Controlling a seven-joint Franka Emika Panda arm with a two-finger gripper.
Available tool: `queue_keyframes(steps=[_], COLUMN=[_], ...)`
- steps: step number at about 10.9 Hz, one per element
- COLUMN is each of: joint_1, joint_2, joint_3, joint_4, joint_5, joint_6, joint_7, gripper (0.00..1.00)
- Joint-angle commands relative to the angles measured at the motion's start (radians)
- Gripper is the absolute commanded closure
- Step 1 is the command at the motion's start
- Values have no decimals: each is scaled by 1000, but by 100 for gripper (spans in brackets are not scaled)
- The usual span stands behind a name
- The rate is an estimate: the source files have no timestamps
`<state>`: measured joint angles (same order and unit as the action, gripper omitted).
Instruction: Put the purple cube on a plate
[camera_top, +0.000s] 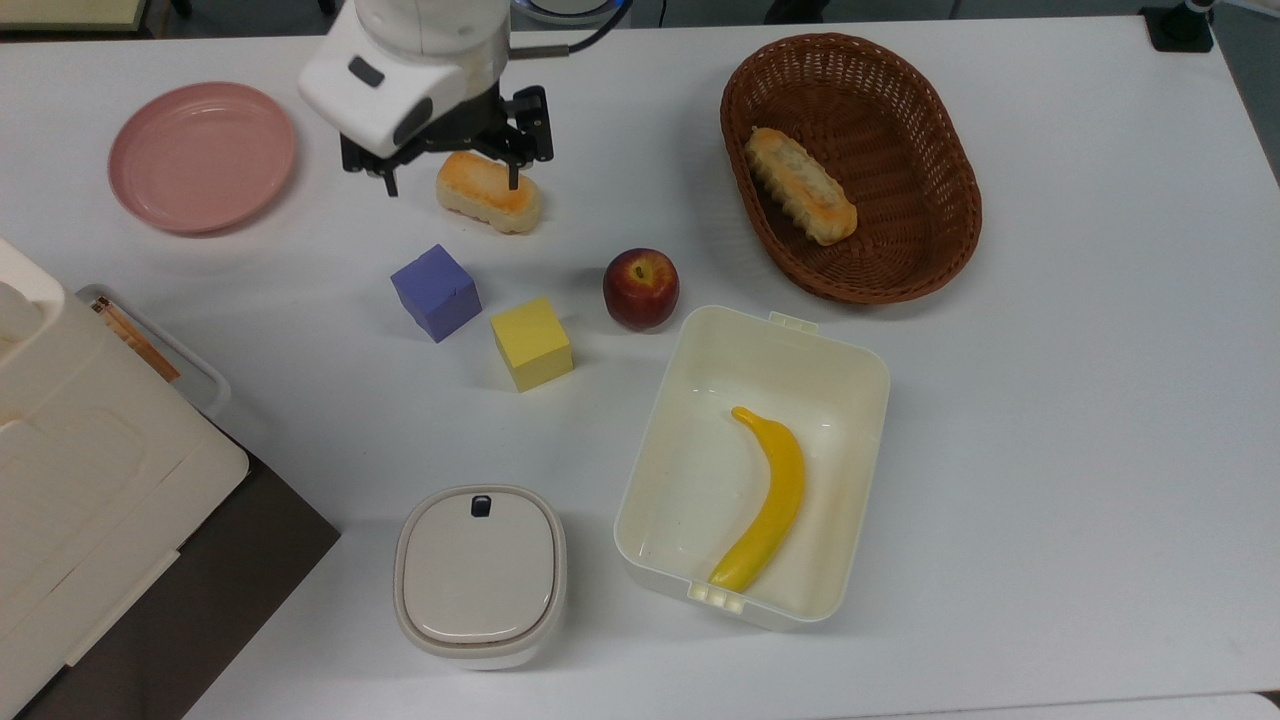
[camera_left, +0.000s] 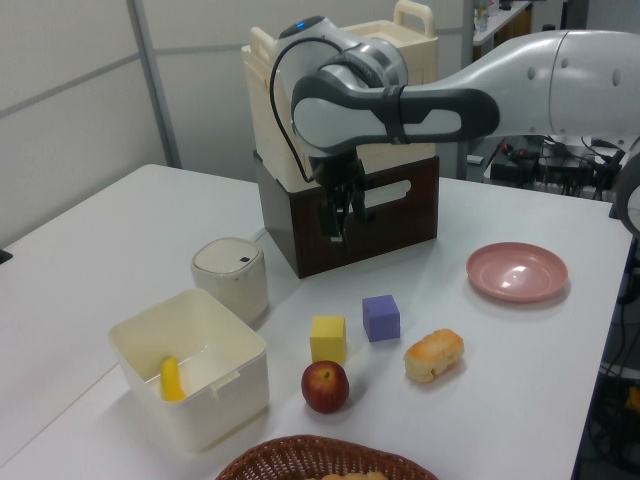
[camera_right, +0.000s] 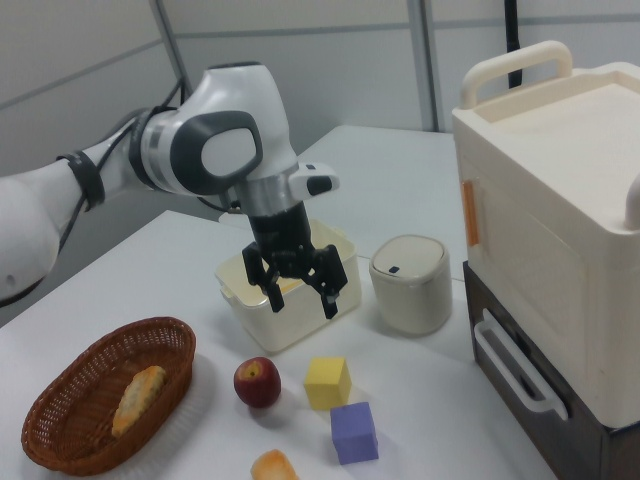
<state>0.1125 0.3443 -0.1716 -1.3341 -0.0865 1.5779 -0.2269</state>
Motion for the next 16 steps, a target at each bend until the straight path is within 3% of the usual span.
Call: queue_keyframes(steps=[1,6,8,12,16], joint_1=[1,9,21,30,33], joint_2=[30,140,148,193,229], joint_3=[1,12,14,15,15], joint_4=[-23,-27,-82,-85,-85], joint_5=[-9,-2,-2,63,65], joint_6=[2,69,167,211,267], joint_7=[-107,-100,-83,-83,-81], gripper=[0,0,0,0,0])
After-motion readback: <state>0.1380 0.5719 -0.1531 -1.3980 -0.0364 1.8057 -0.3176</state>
